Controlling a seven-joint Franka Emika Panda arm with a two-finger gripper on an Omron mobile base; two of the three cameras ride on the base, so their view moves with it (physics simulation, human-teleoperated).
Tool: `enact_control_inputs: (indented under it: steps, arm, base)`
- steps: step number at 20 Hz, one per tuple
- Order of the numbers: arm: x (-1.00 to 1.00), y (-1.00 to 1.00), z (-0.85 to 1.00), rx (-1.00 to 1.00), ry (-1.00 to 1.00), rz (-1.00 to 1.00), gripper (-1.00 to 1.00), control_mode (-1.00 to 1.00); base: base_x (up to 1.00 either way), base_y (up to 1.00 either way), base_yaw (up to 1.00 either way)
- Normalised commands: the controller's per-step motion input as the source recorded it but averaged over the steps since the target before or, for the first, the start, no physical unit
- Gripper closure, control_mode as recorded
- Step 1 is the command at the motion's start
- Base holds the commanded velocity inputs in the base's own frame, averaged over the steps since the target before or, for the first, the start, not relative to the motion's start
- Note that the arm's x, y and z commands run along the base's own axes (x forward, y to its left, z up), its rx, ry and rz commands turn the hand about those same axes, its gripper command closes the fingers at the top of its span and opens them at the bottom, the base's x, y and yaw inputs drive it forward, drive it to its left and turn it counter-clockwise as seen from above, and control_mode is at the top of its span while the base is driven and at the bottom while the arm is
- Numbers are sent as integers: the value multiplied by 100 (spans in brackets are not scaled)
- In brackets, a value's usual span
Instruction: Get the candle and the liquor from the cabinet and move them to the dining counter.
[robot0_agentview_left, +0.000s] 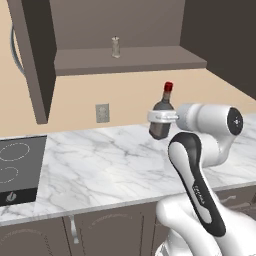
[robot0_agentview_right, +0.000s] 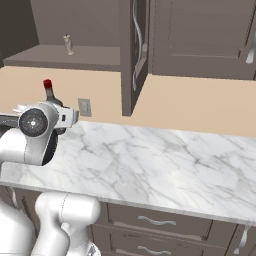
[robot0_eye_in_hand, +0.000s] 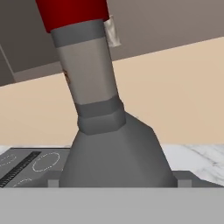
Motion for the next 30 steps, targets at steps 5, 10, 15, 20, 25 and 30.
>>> enact_control_inputs:
  steps: [5, 10, 15, 20, 25, 30]
  arm:
    - [-55, 0, 0, 5, -2, 0, 100, -100]
    - [-49, -1, 0, 5, -1, 0, 100, -100]
    - [-1, 0, -1, 1, 0, 0, 100, -100]
    - [0, 1, -4, 0, 0, 0, 100, -100]
    - [0, 0, 0, 0, 0, 0, 100, -100]
    - [0, 0, 0, 0, 0, 0, 100, -100]
  base:
    - [0, 0, 0]
    - [0, 0, 0]
    - [0, 0, 0]
    - [0, 0, 0]
    - [0, 0, 0]
    - [0, 0, 0]
